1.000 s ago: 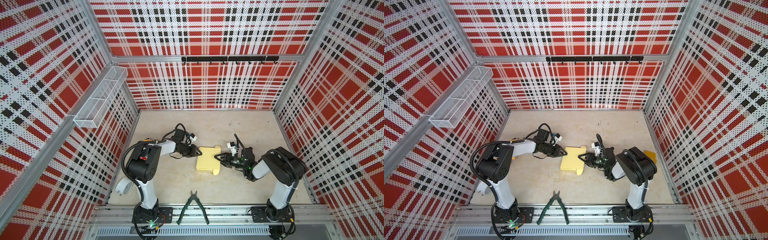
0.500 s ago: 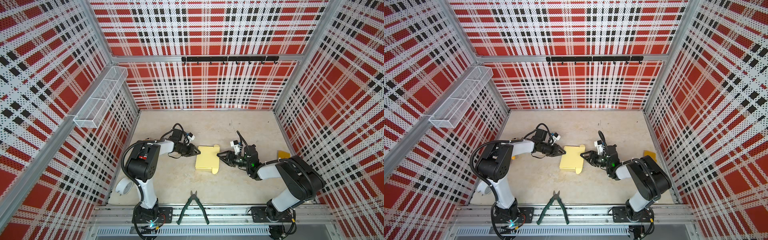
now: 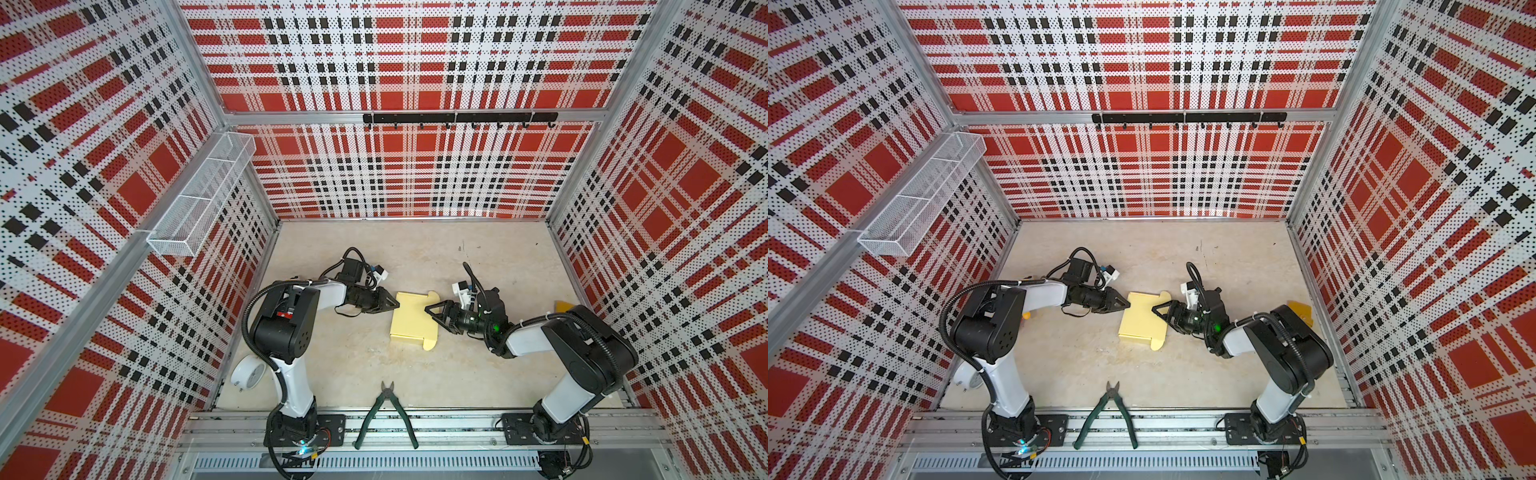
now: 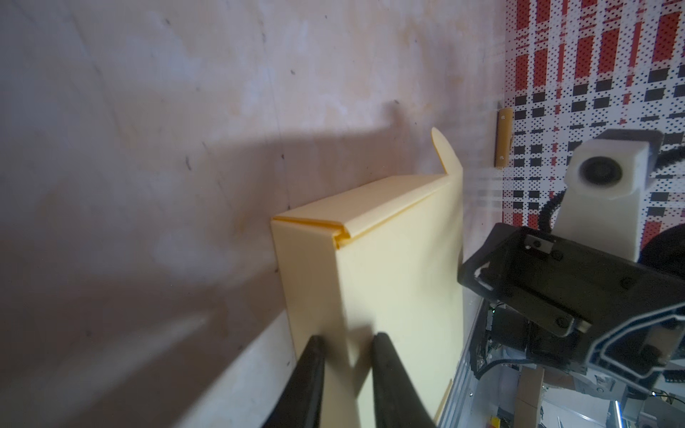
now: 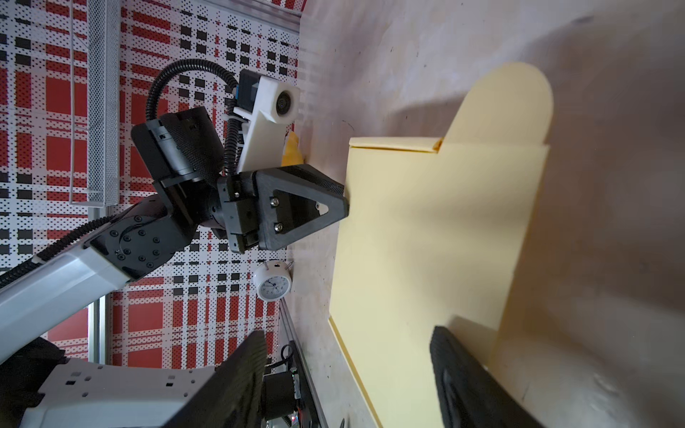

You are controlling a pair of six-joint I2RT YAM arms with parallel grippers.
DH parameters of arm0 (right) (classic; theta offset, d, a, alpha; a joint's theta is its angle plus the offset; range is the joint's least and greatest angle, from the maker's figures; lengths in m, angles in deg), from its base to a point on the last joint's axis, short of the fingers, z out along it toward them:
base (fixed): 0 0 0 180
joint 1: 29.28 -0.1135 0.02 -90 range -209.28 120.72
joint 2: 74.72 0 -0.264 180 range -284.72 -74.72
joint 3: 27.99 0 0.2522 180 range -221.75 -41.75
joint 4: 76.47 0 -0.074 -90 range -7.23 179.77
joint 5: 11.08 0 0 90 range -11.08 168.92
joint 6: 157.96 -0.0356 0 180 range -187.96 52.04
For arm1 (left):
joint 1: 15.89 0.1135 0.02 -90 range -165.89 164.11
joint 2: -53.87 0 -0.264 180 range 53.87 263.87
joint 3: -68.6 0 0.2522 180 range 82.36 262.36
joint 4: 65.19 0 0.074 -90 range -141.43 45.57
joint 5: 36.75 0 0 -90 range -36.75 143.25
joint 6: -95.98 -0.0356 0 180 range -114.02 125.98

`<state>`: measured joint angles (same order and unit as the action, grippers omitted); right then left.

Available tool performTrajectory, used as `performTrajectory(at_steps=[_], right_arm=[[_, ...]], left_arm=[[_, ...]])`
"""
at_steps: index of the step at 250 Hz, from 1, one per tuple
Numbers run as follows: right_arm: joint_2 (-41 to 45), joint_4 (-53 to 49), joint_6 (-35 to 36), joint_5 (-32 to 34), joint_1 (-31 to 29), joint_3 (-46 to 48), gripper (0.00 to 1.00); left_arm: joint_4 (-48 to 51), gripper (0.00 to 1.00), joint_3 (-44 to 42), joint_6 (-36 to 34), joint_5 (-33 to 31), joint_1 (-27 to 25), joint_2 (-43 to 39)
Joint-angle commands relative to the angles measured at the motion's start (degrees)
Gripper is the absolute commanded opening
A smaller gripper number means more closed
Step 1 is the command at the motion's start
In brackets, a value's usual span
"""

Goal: Fold the paper box

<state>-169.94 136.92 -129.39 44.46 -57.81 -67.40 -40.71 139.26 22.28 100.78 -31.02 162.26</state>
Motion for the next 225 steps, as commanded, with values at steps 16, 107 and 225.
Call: performTrajectory(at_steps=[16, 107, 225], right_arm=[[7.0, -3.8, 1.8, 1.2, 2.8, 3.1, 0.72], [5.4, -5.5, 2.7, 1.7, 3.2, 2.4, 0.75], [-0.8, 5.2, -2.4, 2.5, -0.4, -0.1, 0.74]], left_arm=[[3.3, 0.22, -2.1, -0.6, -8.7, 1.3, 3.1], [2.6, 0.11, -2.6, -0.3, -7.6, 3.1, 2.9], [2.8, 0.13, -2.1, -0.2, -7.4, 1.7, 2.1]])
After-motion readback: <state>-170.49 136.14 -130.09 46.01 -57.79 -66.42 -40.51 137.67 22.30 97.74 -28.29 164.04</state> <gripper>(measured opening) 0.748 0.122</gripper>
